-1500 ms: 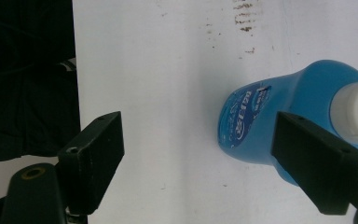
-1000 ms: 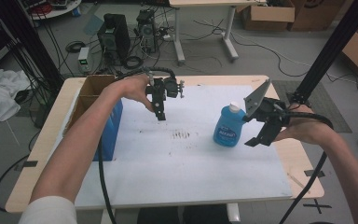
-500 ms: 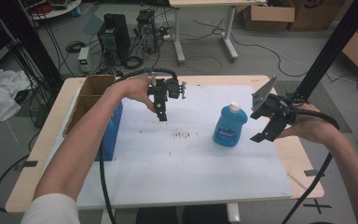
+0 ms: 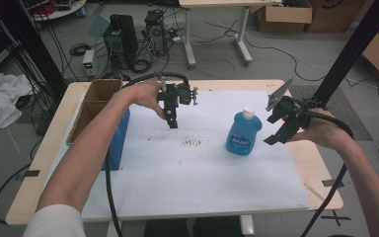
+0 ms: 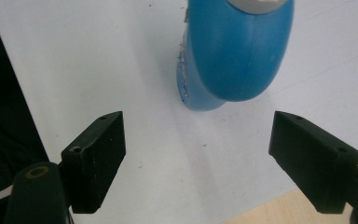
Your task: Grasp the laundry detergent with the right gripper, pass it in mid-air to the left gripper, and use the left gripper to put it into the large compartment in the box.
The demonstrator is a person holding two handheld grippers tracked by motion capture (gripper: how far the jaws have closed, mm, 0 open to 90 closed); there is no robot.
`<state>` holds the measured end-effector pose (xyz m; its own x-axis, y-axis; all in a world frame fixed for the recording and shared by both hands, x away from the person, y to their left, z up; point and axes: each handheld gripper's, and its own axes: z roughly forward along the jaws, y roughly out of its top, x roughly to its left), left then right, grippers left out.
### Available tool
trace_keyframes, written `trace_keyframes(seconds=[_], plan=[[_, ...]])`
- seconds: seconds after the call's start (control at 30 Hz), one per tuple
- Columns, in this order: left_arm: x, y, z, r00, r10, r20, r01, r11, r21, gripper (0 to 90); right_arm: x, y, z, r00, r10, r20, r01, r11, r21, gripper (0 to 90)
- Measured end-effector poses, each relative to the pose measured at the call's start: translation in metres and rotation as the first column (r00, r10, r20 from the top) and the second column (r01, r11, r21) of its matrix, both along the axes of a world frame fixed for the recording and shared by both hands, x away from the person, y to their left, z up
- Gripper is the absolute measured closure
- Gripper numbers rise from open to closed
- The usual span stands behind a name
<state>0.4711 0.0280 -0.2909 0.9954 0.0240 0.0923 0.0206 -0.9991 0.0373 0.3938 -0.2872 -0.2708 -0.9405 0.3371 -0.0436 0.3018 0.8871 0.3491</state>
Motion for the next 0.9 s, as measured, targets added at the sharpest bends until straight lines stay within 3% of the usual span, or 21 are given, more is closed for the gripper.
trace_keyframes(seconds=[0.53, 0.77, 0.9], plan=[[0.001, 0.002, -0.002, 1.0000, 0.001, -0.008, -0.001, 0.9999, -0.017, 15.3, 0.025, 0.000, -0.025, 0.9976, -0.066, -0.023, 0.067, 0.996, 0.057, 17.3], [0.002, 0.004, -0.001, 1.0000, 0.007, -0.006, -0.007, 0.9997, -0.025, 15.3, 0.029, 0.003, -0.033, 0.9985, -0.056, -0.002, 0.055, 0.995, 0.088, 16.7], [0.001, 0.005, -0.001, 0.9999, 0.011, -0.006, -0.011, 0.9993, -0.035, 15.3, 0.032, 0.005, -0.037, 0.9987, -0.050, -0.009, 0.050, 0.990, 0.135, 16.2]])
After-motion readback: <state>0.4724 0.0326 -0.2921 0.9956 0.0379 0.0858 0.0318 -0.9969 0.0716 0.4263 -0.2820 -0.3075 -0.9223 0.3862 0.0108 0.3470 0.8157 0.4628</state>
